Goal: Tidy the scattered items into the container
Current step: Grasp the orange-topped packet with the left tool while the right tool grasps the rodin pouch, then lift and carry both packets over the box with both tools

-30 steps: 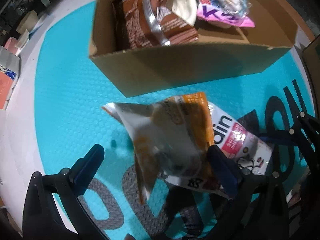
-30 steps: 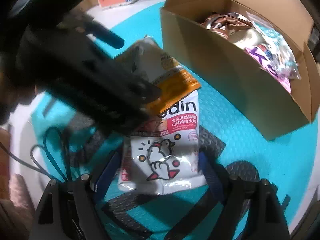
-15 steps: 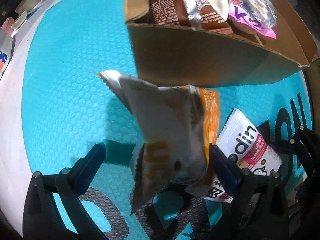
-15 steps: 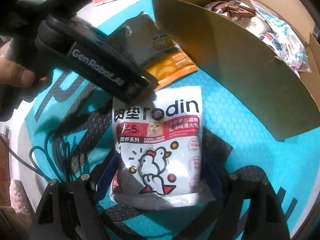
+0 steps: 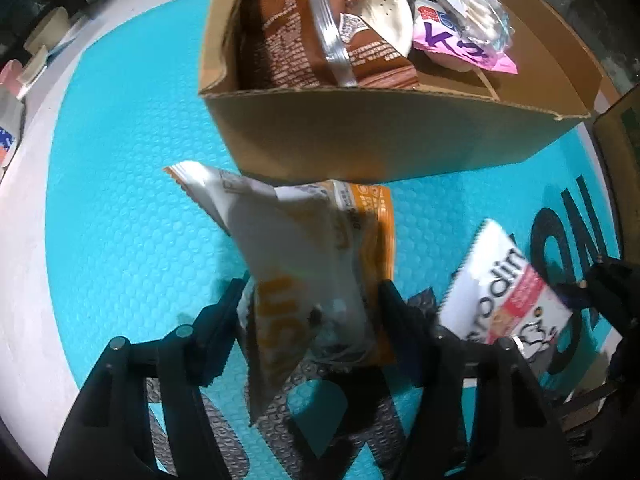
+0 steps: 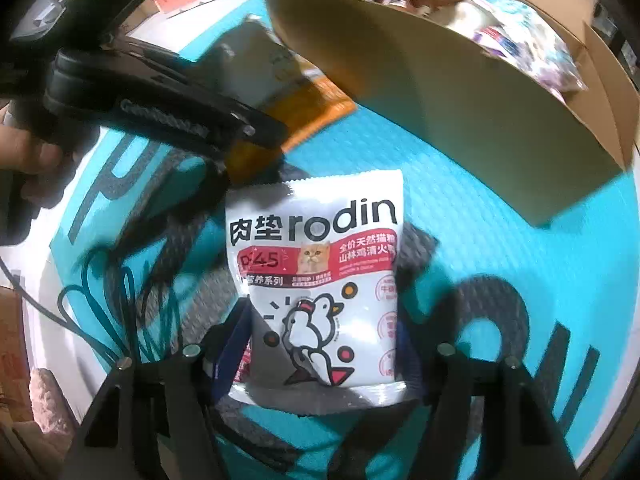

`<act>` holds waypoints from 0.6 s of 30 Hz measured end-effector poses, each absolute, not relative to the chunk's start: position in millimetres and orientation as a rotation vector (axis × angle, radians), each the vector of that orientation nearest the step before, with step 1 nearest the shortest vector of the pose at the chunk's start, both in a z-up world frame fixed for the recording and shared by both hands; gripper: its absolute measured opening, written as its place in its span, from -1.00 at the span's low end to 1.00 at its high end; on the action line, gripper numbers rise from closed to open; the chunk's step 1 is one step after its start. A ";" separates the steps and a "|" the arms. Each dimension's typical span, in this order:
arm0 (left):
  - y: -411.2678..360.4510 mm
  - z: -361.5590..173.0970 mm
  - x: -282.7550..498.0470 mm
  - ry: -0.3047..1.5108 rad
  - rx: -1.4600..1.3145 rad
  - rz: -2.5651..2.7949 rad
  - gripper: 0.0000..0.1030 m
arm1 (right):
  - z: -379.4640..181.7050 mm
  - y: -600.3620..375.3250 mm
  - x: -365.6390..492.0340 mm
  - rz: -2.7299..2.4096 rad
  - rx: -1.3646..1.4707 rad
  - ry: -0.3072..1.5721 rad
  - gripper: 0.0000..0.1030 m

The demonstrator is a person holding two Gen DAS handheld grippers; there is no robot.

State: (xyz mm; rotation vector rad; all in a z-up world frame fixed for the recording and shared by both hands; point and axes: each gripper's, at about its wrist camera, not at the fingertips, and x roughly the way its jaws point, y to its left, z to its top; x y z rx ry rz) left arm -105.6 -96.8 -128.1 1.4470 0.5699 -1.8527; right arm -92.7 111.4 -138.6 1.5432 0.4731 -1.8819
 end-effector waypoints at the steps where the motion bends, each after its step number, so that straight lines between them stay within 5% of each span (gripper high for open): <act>1: -95.4 -128.0 -105.1 0.575 1.438 -1.859 0.23 | -138.3 115.3 -92.1 -1.889 1.552 0.465 0.27; 10: -78.7 -116.5 -108.6 0.574 1.414 -1.866 -0.13 | -135.5 147.5 -80.6 -1.918 1.605 0.370 0.21; 18: -53.8 -105.6 -117.0 0.526 1.439 -1.897 -0.21 | -127.9 156.2 -81.8 -1.913 1.609 0.331 0.09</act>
